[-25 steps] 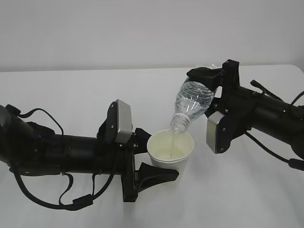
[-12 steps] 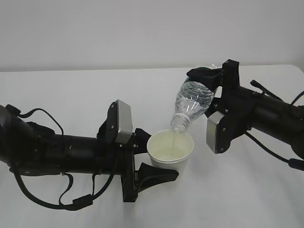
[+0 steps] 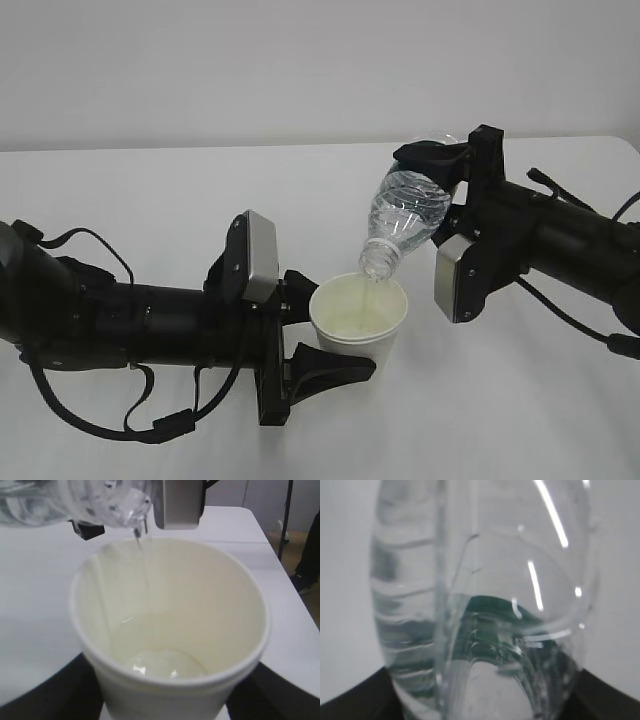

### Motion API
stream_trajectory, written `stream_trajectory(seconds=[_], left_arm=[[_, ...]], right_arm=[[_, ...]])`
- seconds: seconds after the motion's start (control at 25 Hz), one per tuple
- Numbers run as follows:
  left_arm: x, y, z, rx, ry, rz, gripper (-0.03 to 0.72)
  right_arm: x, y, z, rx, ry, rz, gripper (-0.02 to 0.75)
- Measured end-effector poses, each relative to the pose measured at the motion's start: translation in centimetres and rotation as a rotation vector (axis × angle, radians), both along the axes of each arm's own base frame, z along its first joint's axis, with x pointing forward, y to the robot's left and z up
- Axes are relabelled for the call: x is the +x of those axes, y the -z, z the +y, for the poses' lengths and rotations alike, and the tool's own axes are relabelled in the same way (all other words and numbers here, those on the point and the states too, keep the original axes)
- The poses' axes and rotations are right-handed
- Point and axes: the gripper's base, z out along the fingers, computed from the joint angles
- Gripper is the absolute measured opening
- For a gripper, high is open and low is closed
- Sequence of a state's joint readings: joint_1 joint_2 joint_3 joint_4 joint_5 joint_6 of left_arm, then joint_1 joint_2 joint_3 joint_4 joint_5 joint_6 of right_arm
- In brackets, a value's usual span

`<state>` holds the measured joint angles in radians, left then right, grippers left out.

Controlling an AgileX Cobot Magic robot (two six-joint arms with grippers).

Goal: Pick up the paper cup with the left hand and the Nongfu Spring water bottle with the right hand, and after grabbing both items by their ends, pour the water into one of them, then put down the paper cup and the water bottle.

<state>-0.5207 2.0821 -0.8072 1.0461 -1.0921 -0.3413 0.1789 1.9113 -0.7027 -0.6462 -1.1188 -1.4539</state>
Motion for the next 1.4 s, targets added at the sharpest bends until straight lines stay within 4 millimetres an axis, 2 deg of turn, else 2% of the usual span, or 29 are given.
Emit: stream_trajectory(seconds=[1.4], left_arm=[[0.03, 0.12, 0.04, 0.013, -0.004, 0.000, 0.481]], right_arm=[[0.05, -0.05, -0.05, -0.019, 0.005, -0.024, 0.456]])
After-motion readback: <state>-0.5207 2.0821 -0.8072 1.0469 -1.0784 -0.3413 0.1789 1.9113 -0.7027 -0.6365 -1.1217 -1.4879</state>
